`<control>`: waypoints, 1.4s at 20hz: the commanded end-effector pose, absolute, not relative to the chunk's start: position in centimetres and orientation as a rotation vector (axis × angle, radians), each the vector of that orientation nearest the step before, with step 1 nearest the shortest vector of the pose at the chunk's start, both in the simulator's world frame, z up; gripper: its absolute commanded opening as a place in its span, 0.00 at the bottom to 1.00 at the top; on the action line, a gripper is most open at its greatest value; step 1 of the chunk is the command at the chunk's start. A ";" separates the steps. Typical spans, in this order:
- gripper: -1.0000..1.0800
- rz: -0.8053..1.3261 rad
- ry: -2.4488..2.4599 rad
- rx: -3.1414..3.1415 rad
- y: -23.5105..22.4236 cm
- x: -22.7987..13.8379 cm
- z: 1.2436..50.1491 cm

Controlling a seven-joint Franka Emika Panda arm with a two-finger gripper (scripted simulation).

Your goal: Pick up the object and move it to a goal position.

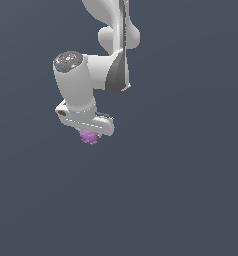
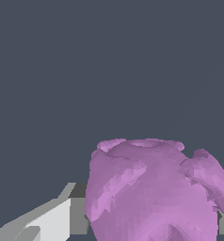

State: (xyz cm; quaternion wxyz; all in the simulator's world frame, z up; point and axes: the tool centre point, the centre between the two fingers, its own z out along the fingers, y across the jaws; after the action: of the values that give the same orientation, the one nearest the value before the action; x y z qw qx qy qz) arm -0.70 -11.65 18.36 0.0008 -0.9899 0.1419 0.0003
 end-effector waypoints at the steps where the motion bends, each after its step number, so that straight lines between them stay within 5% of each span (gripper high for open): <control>1: 0.00 0.000 0.446 -3.108 -12.1 -1.9 20.8; 28: 0.00 0.000 0.447 -3.108 -17.8 -13.7 47.6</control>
State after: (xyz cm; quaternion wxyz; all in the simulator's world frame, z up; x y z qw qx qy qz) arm -13.23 -17.55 46.60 0.0006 -0.9898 0.1425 -0.0007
